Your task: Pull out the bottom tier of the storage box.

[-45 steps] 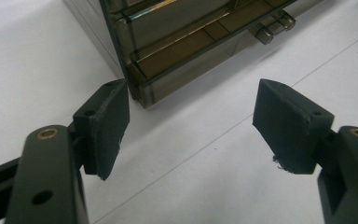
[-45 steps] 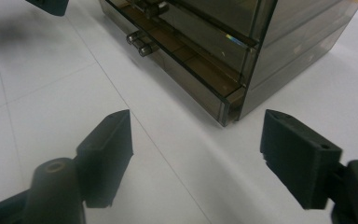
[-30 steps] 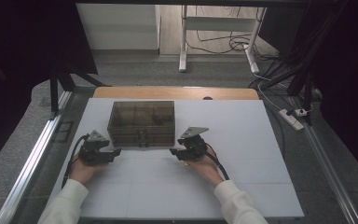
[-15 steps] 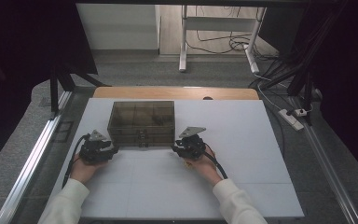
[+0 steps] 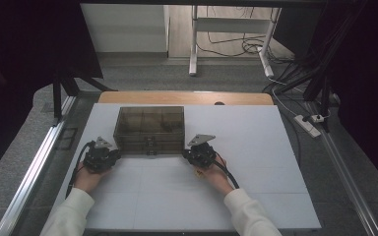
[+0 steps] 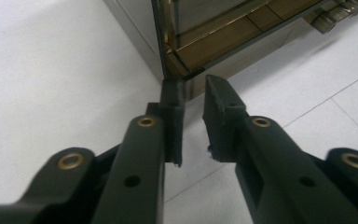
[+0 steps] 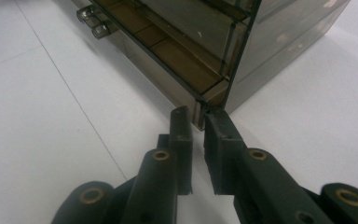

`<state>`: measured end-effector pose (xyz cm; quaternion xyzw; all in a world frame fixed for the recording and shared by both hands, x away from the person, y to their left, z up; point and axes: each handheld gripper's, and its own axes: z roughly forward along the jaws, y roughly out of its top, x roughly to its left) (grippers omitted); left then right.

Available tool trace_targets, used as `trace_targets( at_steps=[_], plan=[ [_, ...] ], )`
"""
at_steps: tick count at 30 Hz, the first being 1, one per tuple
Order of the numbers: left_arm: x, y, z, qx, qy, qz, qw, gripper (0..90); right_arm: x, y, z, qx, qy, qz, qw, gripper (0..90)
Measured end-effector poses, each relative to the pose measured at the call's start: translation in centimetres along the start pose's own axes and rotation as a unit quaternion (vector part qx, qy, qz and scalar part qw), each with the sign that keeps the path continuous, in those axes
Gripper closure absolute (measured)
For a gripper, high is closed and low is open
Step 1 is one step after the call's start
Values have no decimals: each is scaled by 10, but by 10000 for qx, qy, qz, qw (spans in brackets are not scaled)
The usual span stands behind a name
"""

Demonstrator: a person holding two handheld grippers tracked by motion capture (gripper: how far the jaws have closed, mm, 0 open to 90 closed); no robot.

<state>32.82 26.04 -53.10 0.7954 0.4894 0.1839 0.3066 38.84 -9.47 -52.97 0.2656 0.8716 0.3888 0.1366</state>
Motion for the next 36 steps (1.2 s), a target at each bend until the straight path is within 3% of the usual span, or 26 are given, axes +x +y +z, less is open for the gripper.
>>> trace_targets(
  at_steps=[13,36],
  plan=[
    [-2,-2,-3,59,1,114,9999,804,3,0,-3,38,17,-215,9998,848],
    [-8,-8,-10,141,-18,270,9995,810,10,-1,-9,160,70,-289,9994,853]
  ],
)
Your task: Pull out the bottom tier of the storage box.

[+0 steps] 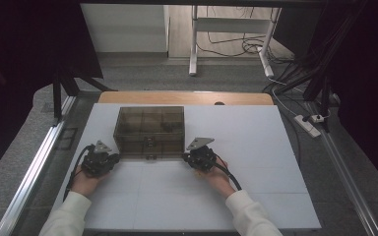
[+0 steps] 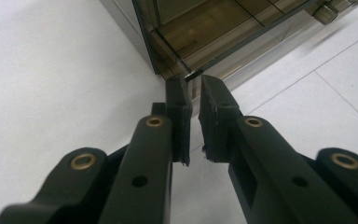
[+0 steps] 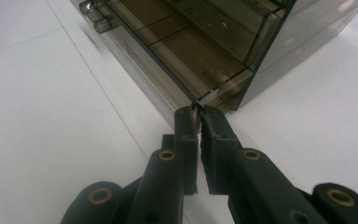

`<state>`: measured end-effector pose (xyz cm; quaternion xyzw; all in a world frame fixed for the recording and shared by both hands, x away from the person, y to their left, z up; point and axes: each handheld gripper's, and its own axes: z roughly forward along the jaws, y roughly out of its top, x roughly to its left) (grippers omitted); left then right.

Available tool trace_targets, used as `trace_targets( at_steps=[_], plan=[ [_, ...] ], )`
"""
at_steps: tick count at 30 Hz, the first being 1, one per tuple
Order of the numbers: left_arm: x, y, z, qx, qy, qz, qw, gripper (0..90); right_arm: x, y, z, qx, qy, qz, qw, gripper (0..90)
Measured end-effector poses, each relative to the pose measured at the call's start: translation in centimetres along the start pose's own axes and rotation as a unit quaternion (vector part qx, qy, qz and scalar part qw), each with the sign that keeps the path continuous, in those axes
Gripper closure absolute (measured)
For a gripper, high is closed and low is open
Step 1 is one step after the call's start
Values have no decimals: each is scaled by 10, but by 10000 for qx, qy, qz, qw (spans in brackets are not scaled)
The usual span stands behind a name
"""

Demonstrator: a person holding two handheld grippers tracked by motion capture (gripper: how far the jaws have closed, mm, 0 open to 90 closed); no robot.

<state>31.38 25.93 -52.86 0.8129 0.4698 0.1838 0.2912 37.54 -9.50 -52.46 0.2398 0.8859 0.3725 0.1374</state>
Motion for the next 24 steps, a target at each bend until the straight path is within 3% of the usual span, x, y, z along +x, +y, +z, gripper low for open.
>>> trace_targets(
  at_steps=[24],
  plan=[
    [-4,-6,-7,52,-66,99,9999,815,7,-3,-7,33,70,-96,9999,856]
  ],
)
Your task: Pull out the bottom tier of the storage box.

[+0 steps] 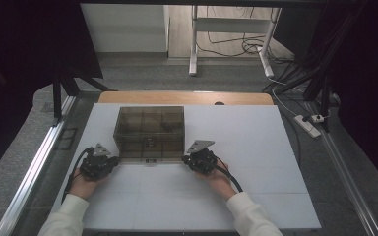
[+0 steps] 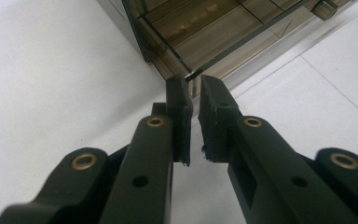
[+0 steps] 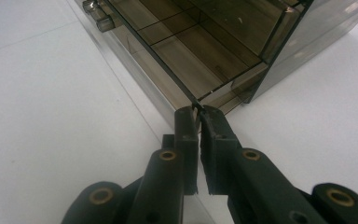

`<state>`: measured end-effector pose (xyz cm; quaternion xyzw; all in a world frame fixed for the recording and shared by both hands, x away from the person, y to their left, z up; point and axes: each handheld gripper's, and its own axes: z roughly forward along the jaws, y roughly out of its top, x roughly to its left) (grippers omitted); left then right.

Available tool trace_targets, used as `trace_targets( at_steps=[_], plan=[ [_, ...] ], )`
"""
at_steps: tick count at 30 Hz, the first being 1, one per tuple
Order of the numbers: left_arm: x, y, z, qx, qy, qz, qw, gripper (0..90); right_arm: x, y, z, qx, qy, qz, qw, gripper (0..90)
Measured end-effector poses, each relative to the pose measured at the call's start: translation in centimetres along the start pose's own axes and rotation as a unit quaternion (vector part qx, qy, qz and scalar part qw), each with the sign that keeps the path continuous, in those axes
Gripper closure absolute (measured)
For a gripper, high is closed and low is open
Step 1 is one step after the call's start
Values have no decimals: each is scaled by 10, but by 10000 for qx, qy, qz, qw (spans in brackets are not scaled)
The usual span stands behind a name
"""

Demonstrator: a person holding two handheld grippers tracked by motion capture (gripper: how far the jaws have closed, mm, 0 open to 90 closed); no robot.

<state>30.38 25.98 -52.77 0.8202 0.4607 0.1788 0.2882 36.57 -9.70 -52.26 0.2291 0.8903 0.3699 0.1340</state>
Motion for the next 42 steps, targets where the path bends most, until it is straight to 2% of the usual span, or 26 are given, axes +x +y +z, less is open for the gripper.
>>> trace_targets(
  at_steps=[22,42],
  plan=[
    [-4,-7,-6,1,-53,-16,10000,814,10,-3,-7,0,95,-106,9999,860],
    [-8,-10,-10,23,-130,53,9999,819,9,-6,-10,10,124,-70,9999,859]
  ],
)
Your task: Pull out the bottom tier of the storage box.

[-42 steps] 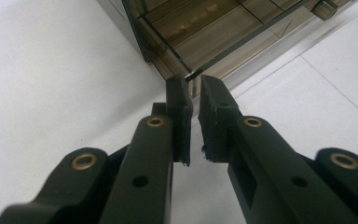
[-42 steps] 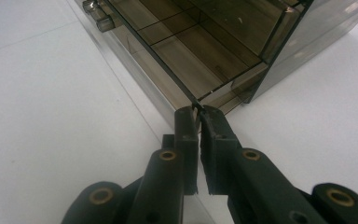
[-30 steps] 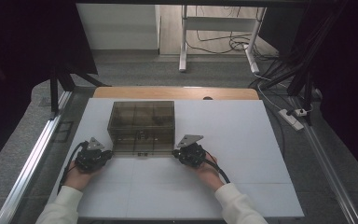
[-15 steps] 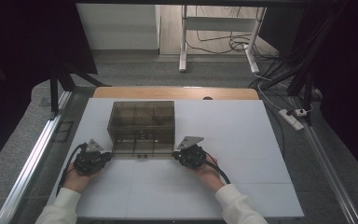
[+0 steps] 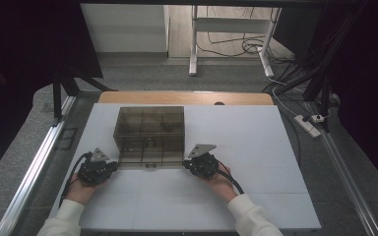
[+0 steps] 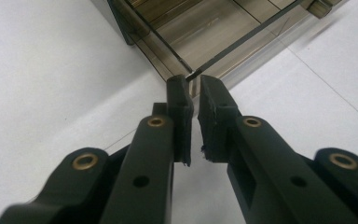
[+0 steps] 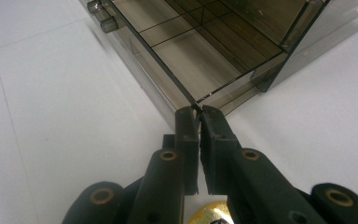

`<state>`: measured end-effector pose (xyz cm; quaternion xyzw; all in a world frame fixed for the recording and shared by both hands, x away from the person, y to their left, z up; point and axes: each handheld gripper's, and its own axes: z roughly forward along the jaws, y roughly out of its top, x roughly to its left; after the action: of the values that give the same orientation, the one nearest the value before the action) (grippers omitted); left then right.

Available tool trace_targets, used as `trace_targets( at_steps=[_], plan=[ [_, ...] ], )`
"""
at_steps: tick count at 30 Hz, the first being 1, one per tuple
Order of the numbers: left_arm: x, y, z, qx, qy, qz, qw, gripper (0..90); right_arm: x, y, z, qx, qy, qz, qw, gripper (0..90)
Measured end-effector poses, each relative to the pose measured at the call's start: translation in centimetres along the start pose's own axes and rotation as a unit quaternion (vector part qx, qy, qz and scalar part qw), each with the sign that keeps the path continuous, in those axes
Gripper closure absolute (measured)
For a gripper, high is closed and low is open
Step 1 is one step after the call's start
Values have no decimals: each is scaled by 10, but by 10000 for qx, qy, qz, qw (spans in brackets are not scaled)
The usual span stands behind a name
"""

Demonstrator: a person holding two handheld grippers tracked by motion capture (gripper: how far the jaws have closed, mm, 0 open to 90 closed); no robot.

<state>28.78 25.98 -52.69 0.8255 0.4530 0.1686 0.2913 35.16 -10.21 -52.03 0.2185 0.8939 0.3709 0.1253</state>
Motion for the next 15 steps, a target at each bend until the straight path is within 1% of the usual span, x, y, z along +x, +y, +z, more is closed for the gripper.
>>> trace_targets(
  at_steps=[3,5,15],
  plan=[
    [0,-1,-1,-11,-12,2,10000,819,0,0,0,8,31,-7,10000,859],
    [0,-2,-1,-35,-41,-41,10000,819,0,-1,0,-2,38,-19,10000,859],
    [-2,-4,-3,-29,-71,-35,10000,819,2,-1,-2,15,84,-13,10000,859]
  ],
)
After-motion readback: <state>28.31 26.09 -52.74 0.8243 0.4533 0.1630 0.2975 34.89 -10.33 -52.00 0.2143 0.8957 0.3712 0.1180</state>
